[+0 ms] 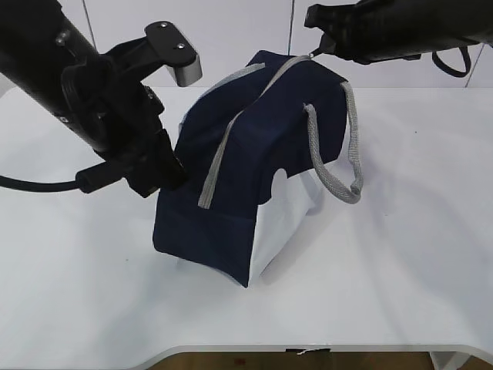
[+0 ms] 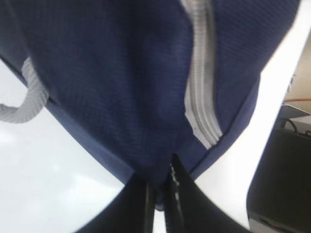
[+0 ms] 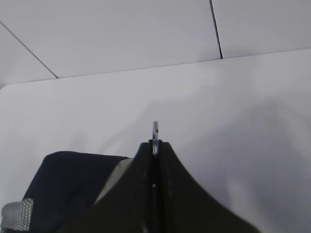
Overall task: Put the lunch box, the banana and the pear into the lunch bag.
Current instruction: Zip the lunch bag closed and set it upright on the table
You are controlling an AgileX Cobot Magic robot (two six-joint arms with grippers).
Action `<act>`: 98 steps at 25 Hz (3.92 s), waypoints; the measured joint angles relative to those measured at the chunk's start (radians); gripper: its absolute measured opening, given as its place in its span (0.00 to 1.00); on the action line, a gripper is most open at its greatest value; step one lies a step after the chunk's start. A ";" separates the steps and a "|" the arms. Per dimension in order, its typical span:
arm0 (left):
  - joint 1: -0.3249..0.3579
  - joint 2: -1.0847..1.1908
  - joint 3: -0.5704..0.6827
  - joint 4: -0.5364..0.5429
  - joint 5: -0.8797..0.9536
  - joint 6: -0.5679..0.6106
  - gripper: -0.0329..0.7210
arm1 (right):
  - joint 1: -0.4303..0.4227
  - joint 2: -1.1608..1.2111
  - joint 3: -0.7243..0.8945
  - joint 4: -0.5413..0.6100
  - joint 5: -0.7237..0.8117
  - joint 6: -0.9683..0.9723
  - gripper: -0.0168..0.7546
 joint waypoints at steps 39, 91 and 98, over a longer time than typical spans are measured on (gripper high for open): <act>0.000 -0.021 0.005 -0.053 -0.071 -0.041 0.06 | -0.005 0.100 -0.264 -0.060 0.349 -0.028 0.03; 0.000 -0.018 -0.342 0.178 0.142 -0.593 0.68 | -0.005 0.091 -0.373 0.008 0.613 -0.028 0.03; 0.000 0.160 -0.518 0.178 0.231 -0.589 0.69 | -0.005 0.091 -0.374 0.010 0.607 -0.028 0.03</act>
